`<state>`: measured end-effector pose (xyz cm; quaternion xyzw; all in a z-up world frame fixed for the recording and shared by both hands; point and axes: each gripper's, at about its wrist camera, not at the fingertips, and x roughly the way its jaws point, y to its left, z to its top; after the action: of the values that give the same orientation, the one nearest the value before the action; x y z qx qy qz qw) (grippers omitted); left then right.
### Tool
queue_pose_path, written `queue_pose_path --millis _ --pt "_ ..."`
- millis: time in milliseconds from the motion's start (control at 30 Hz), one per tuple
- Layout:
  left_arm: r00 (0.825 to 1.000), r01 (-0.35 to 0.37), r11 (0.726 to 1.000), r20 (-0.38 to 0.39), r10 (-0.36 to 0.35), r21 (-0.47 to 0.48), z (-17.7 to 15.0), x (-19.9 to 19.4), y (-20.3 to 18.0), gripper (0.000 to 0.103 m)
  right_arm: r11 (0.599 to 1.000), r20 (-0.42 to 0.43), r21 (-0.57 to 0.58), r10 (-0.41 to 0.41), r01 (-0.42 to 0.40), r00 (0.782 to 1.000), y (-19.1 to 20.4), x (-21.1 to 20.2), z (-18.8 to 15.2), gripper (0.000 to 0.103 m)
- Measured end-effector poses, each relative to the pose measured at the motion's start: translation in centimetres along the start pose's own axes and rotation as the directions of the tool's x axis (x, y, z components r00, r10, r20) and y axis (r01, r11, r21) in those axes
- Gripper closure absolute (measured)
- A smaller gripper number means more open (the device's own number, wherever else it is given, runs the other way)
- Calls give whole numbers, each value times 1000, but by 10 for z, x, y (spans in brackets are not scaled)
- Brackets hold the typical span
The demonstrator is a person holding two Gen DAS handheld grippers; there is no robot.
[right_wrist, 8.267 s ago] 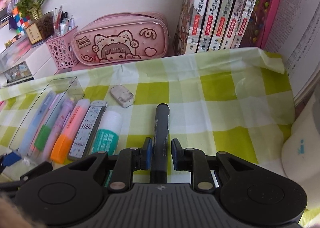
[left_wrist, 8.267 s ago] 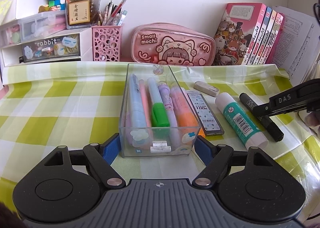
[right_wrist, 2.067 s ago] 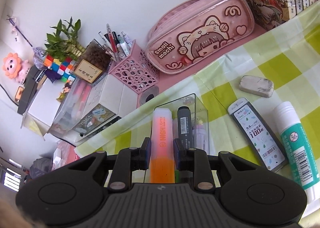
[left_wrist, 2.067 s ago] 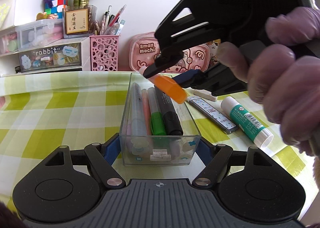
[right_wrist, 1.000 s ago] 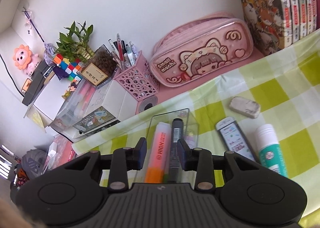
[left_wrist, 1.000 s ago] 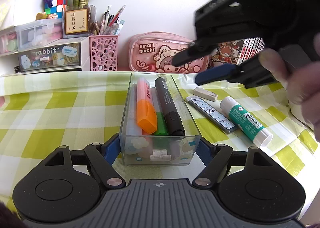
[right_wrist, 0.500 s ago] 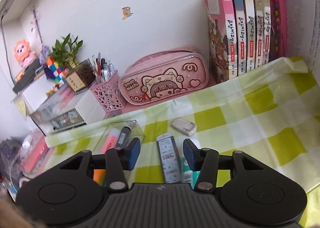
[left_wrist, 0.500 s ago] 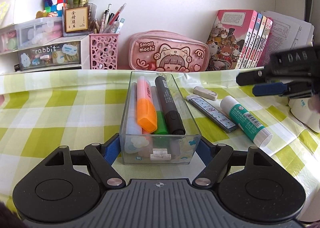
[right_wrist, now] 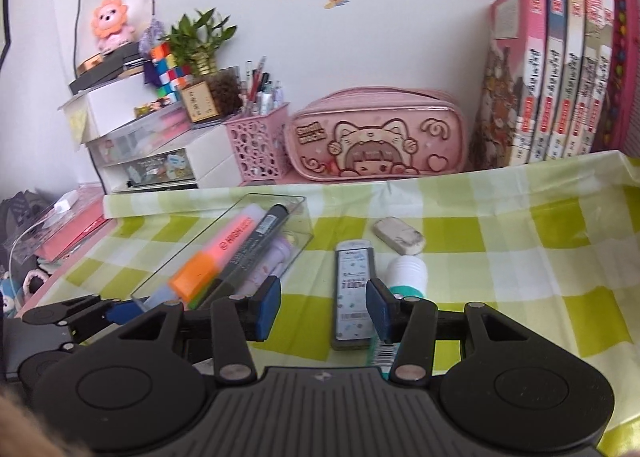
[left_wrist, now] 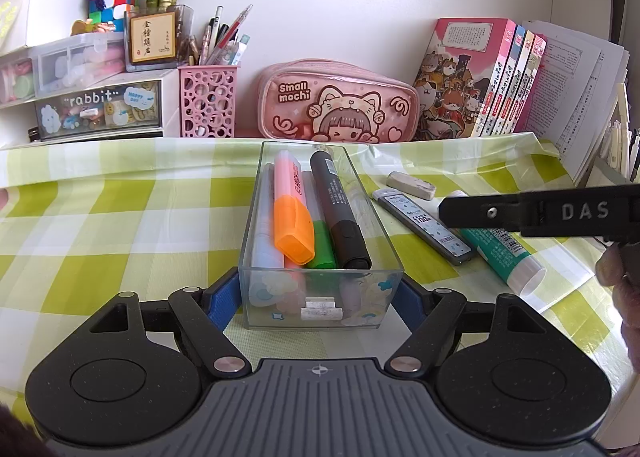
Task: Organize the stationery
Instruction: 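Move the right tool to the pencil-lead case and grasp it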
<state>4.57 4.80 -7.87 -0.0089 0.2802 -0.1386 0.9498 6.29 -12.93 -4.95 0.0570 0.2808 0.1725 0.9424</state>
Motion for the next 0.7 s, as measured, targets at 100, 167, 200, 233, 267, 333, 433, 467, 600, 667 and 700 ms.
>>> queue_pose_path --millis 100,167,200,233,267,333,433,467,600,667,700 --pt "1000 0 1000 0 0 0 0 0 0 27 1000 -32 -12 -17 17 999 5 12 -1 33" --pt "1000 0 1000 0 0 0 0 0 0 27 998 -49 -37 -60 59 997 9 19 -2 33" --pt "1000 0 1000 0 0 0 0 0 0 27 996 -52 -52 -78 75 996 10 22 -2 33" --pt "1000 0 1000 0 0 0 0 0 0 27 993 -52 -71 -96 92 994 12 25 -2 33" --pt "1000 0 1000 0 0 0 0 0 0 27 990 -51 -90 -110 105 993 13 27 -2 33" --pt "1000 0 1000 0 0 0 0 0 0 27 984 -55 -122 -138 130 989 15 32 -2 33" --pt "1000 0 1000 0 0 0 0 0 0 27 976 -65 -158 -165 153 984 17 41 -2 33" --pt "1000 0 1000 0 0 0 0 0 0 27 974 -71 -163 -173 160 982 17 43 -2 33" --pt "1000 0 1000 0 0 0 0 0 0 27 978 -95 -141 -168 154 981 12 47 -1 39" --pt "1000 0 1000 0 0 0 0 0 0 27 982 -103 -123 -158 145 982 9 46 1 43" --pt "1000 0 1000 0 0 0 0 0 0 27 983 -108 -115 -154 142 982 8 46 2 43"
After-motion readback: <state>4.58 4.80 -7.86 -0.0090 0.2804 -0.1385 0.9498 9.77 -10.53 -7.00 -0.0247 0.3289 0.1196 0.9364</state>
